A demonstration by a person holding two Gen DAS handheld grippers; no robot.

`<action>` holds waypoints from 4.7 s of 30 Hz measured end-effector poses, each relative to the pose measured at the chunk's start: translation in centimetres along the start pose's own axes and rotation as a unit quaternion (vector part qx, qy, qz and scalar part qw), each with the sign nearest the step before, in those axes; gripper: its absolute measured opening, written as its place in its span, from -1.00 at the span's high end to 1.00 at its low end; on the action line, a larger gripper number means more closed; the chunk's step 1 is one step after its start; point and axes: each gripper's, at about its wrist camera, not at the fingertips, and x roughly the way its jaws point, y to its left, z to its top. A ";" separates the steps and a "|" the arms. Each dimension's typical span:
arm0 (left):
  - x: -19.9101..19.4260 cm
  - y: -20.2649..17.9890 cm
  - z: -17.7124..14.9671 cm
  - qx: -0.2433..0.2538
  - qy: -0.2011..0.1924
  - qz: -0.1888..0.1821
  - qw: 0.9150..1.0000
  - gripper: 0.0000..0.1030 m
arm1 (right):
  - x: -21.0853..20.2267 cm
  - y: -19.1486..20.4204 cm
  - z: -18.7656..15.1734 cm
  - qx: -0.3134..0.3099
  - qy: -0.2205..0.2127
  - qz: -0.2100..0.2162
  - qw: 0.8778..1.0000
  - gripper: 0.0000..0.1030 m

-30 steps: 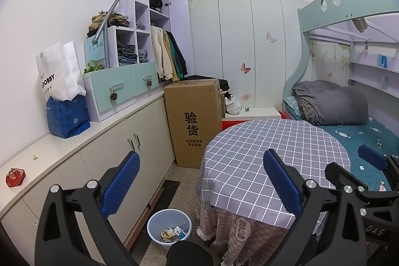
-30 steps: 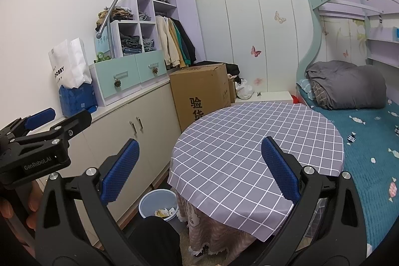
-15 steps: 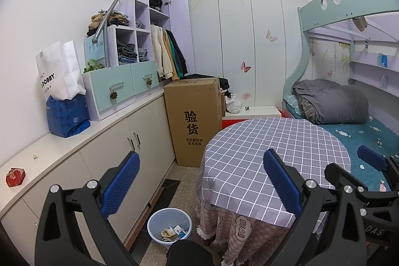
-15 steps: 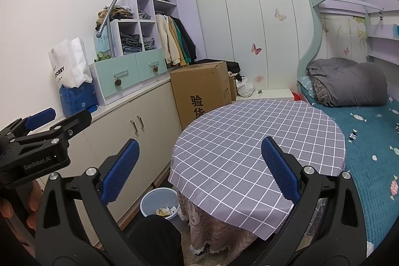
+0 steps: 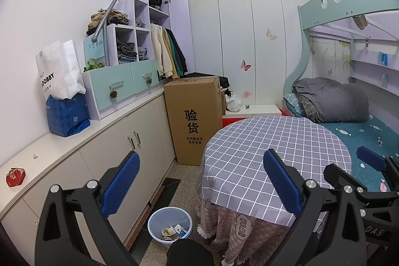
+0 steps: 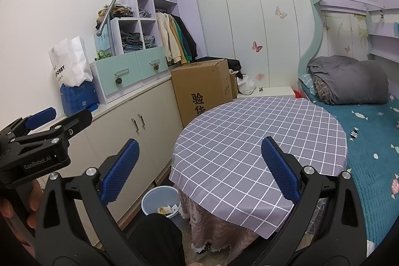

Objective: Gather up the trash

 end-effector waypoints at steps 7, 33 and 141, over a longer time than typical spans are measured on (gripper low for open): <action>0.1 0.1 -0.1 0.000 0.001 0.000 1.000 -0.89 | 0.2 -0.1 0.0 0.001 0.003 0.002 1.000 -0.87; 2.8 0.0 -1.2 0.013 0.030 -0.005 0.999 -0.89 | 2.3 -1.8 -1.5 0.027 0.030 -0.002 0.999 -0.87; 42.5 -17.4 -5.2 -0.037 0.310 -0.014 0.950 -0.92 | 37.0 -19.4 -0.7 -0.147 0.316 0.047 0.936 -0.88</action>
